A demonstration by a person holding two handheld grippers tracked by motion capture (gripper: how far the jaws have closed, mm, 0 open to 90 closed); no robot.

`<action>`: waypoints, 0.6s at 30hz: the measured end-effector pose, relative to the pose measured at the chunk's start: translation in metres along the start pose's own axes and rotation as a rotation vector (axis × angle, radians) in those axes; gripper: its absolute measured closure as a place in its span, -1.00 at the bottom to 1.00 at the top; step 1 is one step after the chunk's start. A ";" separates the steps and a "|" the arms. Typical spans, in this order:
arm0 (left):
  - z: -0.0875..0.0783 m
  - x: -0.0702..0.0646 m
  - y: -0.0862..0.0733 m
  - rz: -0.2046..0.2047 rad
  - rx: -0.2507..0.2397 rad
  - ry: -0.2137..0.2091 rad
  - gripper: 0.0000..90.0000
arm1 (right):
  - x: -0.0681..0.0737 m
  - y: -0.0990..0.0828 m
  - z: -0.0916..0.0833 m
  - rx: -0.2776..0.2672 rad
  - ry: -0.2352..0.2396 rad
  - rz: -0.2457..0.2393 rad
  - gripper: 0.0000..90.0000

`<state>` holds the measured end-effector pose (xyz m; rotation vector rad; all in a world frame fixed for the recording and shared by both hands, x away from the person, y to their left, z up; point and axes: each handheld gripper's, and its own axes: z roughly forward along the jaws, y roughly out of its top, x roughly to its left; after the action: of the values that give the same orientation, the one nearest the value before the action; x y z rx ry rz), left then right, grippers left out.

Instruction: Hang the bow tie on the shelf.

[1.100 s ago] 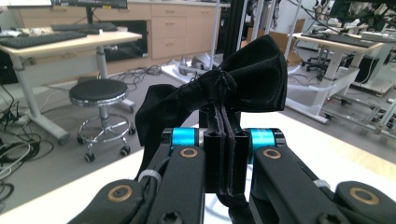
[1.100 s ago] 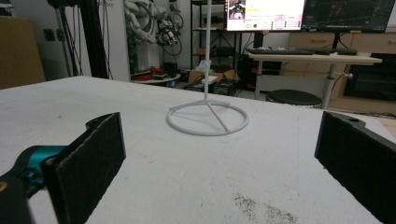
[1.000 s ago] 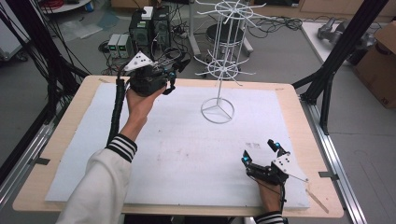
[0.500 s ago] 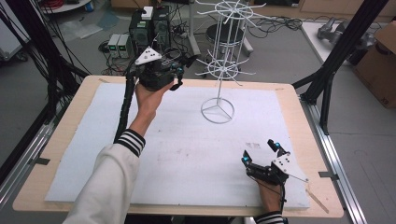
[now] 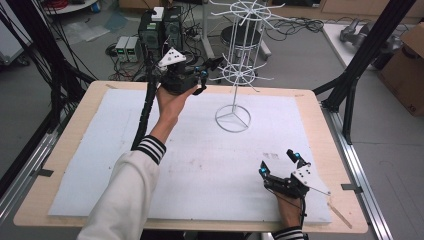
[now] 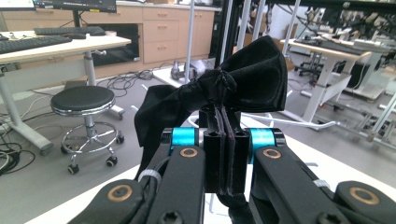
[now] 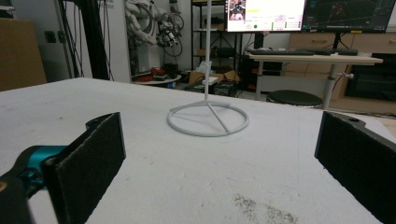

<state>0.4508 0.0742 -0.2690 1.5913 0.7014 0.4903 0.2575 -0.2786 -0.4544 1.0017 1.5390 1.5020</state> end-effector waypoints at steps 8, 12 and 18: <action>0.006 -0.005 0.001 -0.003 0.001 -0.009 0.95 | 0.000 0.000 0.000 0.000 0.001 0.004 -0.98; 0.011 -0.008 -0.002 -0.002 0.012 -0.011 0.95 | 0.000 0.000 0.000 -0.001 0.001 0.003 -0.98; 0.016 -0.010 -0.004 -0.004 0.019 -0.017 0.95 | 0.000 0.000 0.000 -0.002 0.001 0.004 -0.98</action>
<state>0.4537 0.0564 -0.2748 1.6099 0.6982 0.4672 0.2570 -0.2785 -0.4545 1.0038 1.5364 1.5068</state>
